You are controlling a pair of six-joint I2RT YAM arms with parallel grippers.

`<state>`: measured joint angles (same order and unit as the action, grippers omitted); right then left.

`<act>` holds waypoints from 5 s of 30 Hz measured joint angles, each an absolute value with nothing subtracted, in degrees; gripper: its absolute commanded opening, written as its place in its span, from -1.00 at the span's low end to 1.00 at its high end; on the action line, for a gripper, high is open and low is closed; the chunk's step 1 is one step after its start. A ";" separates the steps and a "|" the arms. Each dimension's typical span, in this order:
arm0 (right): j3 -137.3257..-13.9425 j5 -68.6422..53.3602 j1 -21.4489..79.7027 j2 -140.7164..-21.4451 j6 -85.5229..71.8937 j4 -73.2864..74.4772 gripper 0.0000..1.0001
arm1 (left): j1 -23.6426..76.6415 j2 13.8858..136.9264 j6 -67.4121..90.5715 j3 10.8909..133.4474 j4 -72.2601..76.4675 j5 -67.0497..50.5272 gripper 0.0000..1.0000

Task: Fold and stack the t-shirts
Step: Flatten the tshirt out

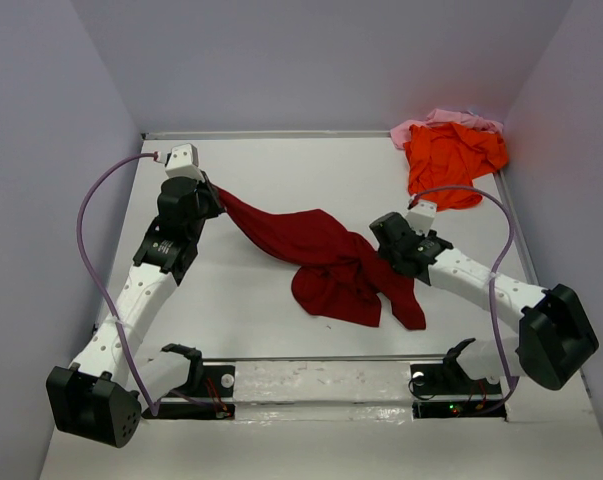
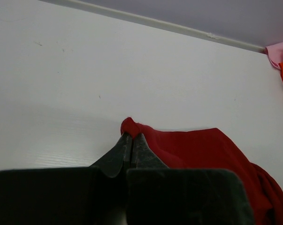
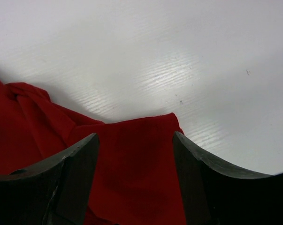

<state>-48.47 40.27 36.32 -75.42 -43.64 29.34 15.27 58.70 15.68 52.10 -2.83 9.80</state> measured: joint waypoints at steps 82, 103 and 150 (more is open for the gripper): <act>-51.18 36.53 30.70 -89.21 -46.52 27.33 0.21 | 15.29 58.24 16.19 51.07 -2.83 7.75 -1.00; -52.84 35.90 28.10 -92.84 -46.98 27.99 0.00 | 15.38 58.24 16.19 51.07 -2.81 7.79 -1.00; -55.31 17.04 28.10 -60.58 -22.09 21.65 -0.26 | 22.87 53.12 11.33 50.11 -0.67 12.16 -1.00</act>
